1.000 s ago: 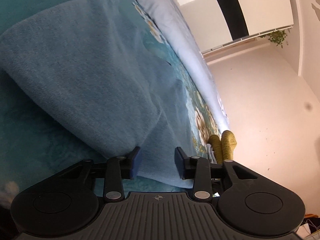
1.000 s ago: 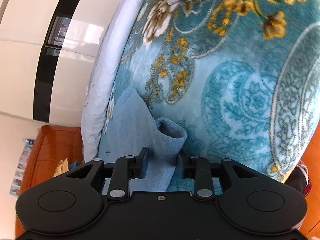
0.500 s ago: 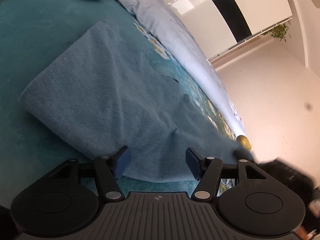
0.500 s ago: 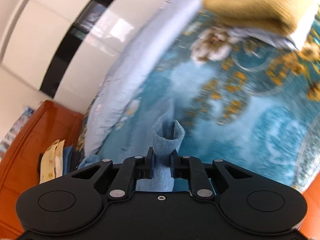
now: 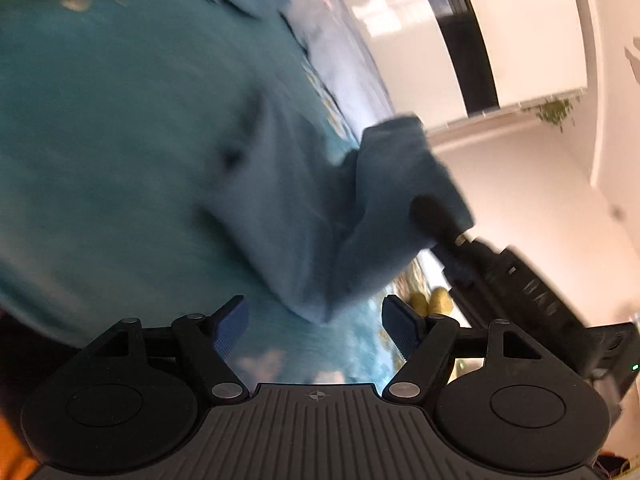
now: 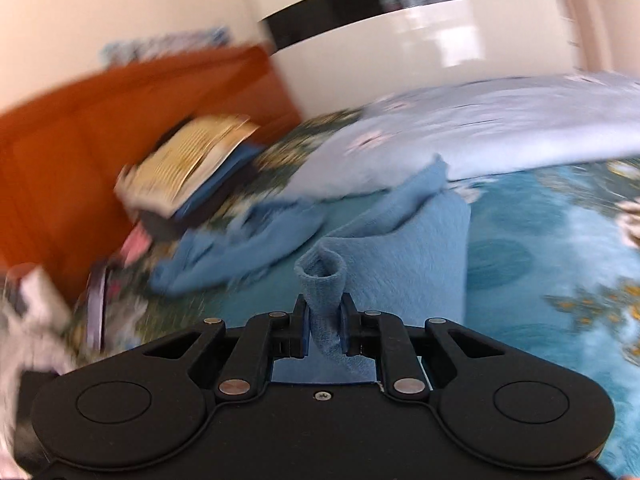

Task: Fold clothes
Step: 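Open the right tool and release the folded shirt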

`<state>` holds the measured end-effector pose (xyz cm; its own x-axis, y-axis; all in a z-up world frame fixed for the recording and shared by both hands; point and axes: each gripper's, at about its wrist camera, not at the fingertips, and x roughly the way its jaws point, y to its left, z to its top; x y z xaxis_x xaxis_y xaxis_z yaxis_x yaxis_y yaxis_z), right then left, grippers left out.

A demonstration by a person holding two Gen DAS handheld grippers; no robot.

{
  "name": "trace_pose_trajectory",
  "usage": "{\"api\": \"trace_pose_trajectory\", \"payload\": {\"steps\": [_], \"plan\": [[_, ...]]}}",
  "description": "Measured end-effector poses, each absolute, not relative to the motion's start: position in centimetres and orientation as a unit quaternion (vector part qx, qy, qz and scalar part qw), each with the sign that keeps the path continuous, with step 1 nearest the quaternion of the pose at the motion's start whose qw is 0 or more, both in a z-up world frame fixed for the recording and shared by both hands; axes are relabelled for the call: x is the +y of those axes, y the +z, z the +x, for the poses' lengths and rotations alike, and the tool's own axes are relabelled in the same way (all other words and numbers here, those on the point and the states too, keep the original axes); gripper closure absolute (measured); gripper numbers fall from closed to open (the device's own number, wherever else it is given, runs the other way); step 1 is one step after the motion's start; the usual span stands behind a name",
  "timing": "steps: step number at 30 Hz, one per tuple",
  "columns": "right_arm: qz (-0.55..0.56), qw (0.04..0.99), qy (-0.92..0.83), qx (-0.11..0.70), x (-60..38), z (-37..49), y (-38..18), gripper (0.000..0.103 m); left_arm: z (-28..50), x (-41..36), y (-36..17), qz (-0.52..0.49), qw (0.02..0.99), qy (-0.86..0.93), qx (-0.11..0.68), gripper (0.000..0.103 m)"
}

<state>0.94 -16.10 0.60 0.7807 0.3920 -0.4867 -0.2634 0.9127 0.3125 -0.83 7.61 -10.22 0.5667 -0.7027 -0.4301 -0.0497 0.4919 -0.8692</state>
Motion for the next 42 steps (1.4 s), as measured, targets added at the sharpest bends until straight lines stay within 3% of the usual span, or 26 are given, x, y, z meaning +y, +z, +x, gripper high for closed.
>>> {"api": "trace_pose_trajectory", "payload": {"steps": [6,8,10,15,22,25,28,30,34,42], "plan": [[0.050,0.914,0.209,0.345,-11.5,1.6,-2.4,0.084,-1.3,11.2,-11.9,-0.499,0.749,-0.156,0.406,0.031],[0.038,0.908,0.212,0.359,-10.5,1.7,-3.1,0.080,-1.4,11.8,-11.6,-0.490,0.759,-0.147,0.403,0.030],[0.027,0.906,0.221,0.359,-9.9,1.4,-3.2,0.068,-1.4,12.2,-11.4,-0.476,0.769,-0.138,0.405,0.030],[0.012,0.899,0.261,0.350,-9.3,0.3,-2.6,0.056,-2.1,13.5,-11.2,-0.471,0.780,-0.116,0.396,0.030],[0.124,0.887,0.277,0.349,-13.6,-0.3,-1.2,0.055,-1.9,14.4,-6.6,-0.431,0.826,-0.129,0.340,0.030],[0.187,0.896,0.227,0.332,-17.3,0.0,-0.6,0.055,-1.1,13.3,-3.8,-0.424,0.831,-0.180,0.311,0.022],[0.215,0.904,0.168,0.328,-19.9,0.3,-0.7,0.054,0.5,9.8,-1.7,-0.407,0.828,-0.246,0.297,0.019],[0.230,0.902,0.148,0.335,-21.0,0.5,-1.1,0.055,1.8,7.1,-1.4,-0.393,0.823,-0.270,0.309,0.019],[0.234,0.894,0.152,0.350,-21.1,0.6,-2.0,0.074,3.5,3.6,-3.5,-0.370,0.824,-0.253,0.346,0.023],[0.224,0.880,0.167,0.383,-20.7,1.0,-4.1,0.084,3.7,5.1,-9.1,-0.416,0.793,-0.184,0.405,0.027]]}}
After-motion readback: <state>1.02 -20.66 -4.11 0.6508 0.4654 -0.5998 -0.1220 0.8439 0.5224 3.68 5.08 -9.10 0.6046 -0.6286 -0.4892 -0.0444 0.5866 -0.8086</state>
